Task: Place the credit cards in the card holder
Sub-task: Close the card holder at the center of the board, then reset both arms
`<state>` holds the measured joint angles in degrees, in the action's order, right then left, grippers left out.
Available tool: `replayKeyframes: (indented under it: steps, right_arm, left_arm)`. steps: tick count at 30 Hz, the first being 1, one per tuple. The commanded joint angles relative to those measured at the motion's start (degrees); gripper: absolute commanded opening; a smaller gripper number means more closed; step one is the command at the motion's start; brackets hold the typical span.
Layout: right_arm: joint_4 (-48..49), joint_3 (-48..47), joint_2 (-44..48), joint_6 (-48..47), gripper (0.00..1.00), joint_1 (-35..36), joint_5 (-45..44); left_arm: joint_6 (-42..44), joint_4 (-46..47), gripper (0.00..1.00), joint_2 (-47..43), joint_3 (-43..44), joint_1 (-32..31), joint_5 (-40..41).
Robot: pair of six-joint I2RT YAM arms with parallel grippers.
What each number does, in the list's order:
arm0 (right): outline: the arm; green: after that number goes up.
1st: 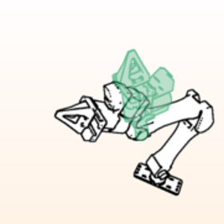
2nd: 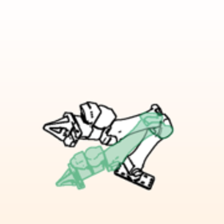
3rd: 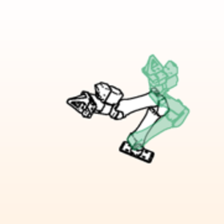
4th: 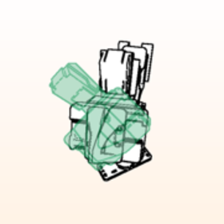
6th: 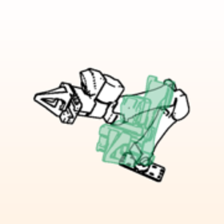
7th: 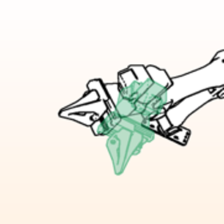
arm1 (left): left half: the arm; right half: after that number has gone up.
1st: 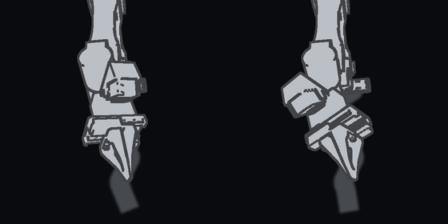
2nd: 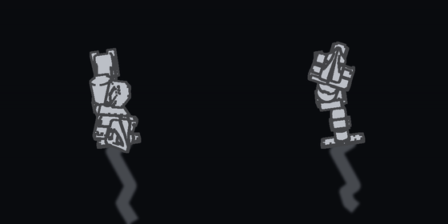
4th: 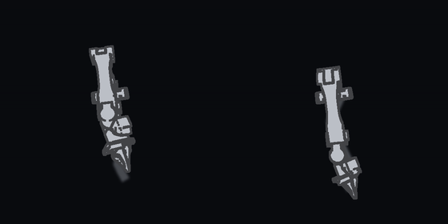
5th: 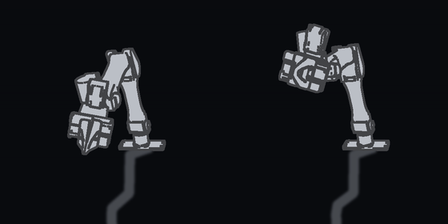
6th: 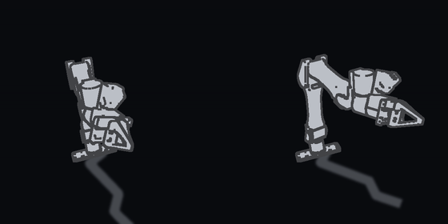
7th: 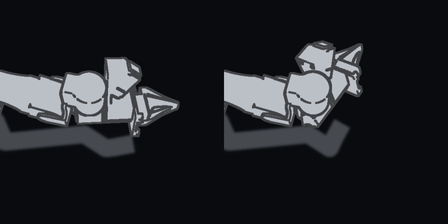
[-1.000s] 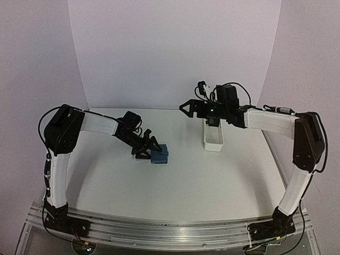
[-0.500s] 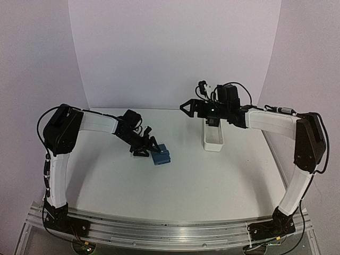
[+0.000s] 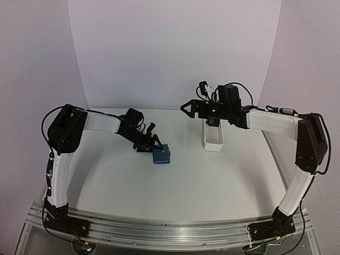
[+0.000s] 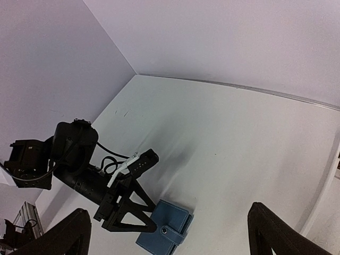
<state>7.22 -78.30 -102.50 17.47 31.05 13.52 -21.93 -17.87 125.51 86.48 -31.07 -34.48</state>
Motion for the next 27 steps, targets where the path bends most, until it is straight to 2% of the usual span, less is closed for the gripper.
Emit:
replayKeyframes:
  steps: [1, 12, 17, 21, 24, 27]
  right_arm:
    - [0.4, -0.2, 2.3, 0.0, 0.98, 0.1, 0.3]
    - [0.3, -0.3, 2.1, -0.6, 0.98, 0.1, -0.4]
    - [-1.9, 0.6, 3.1, -2.3, 0.98, -0.7, -9.3]
    - [-3.7, 3.2, 6.3, -2.6, 0.98, -7.2, -17.8]
    - [-3.8, 9.2, 11.9, -2.3, 0.98, -16.5, -21.6]
    - [-2.6, 16.3, 18.2, -2.9, 0.98, -24.2, -24.2]
  left_arm:
    - [2.0, 1.6, 0.75, 2.0, 3.4, -0.3, -0.3]
    - [1.4, 0.5, 0.75, 0.0, 1.3, -0.3, -1.0]
    - [5.5, 1.8, 0.75, -2.9, 3.8, 0.3, 0.3]
    - [11.8, 5.0, 0.76, -9.2, 6.2, 2.9, 1.6]
    - [14.5, 9.3, 0.8, -18.8, 0.8, 7.0, 5.9]
    - [14.2, 8.0, 0.85, -26.0, -4.0, 11.3, 13.5]
